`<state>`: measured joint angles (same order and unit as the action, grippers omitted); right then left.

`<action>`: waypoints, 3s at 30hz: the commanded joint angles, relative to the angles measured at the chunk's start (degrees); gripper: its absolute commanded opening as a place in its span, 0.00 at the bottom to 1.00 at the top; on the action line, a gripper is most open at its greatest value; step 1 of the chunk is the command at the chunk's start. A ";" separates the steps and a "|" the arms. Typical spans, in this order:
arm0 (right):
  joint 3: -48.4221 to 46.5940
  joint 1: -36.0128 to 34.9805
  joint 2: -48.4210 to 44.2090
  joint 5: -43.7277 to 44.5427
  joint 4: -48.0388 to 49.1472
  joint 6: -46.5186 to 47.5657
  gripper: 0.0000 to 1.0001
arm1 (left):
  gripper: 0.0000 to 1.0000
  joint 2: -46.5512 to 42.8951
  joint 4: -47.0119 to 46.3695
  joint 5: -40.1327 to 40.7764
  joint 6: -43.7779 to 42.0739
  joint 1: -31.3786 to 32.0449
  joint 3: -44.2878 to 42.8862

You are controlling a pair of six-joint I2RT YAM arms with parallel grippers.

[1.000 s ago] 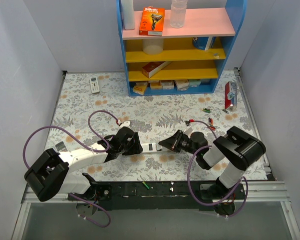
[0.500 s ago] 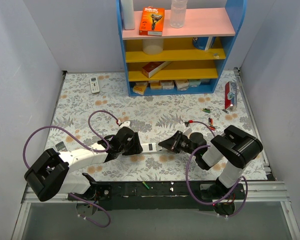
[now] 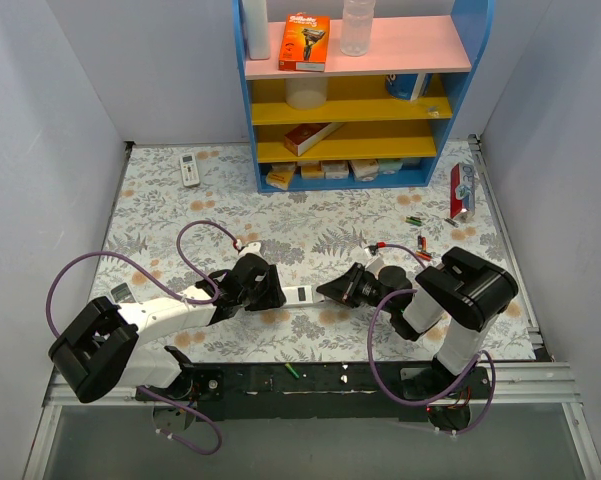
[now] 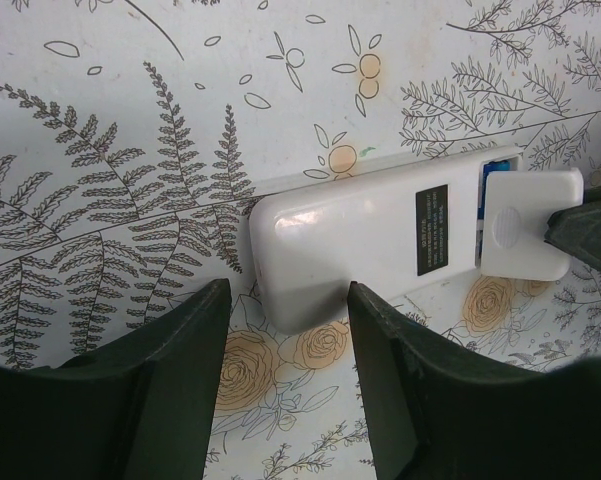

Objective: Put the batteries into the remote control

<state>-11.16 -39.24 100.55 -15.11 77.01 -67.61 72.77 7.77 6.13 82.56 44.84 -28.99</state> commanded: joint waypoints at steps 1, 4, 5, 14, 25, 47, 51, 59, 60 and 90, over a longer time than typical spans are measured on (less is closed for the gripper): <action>-0.09 -0.66 1.92 1.14 9.38 0.47 0.01 | 0.49 0.18 1.11 -0.24 0.05 -0.02 -0.71; 0.35 -0.66 2.36 1.58 10.09 0.29 0.01 | 0.49 0.18 1.11 -0.24 -0.04 -0.02 -0.80; 0.70 -0.57 2.37 1.84 10.26 0.20 0.01 | 0.49 0.18 1.02 -0.24 -0.04 -0.02 -0.80; 2.02 -0.66 2.80 4.13 14.48 0.03 0.03 | 0.49 0.53 1.19 -0.33 -0.21 -0.02 -0.54; 1.32 -0.57 2.63 4.30 17.12 1.26 0.03 | 0.48 1.41 1.55 -0.24 -0.56 -0.02 -0.27; -0.44 -0.31 3.60 3.43 20.81 2.58 0.03 | 0.47 1.58 1.90 0.20 -0.83 -0.02 -0.01; -0.18 -0.31 4.39 2.90 21.25 2.40 0.03 | 0.47 1.58 1.90 0.29 -0.83 -0.02 -0.01; 1.58 -0.31 5.18 2.55 21.08 3.36 0.30 | 0.47 1.49 1.90 0.37 -0.92 -0.02 -0.10; 1.66 -0.31 4.74 2.55 20.64 3.45 0.32 | 0.47 1.41 1.81 0.37 -0.91 -0.02 -0.01; -3.96 -1.01 -12.30 6.32 -24.09 14.78 0.36 | 0.47 0.26 2.60 1.08 -1.09 -0.02 -0.01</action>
<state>-13.54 -39.66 90.87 -11.46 59.29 -55.61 73.45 6.92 6.02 82.30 44.84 -28.99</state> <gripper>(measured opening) 0.370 0.468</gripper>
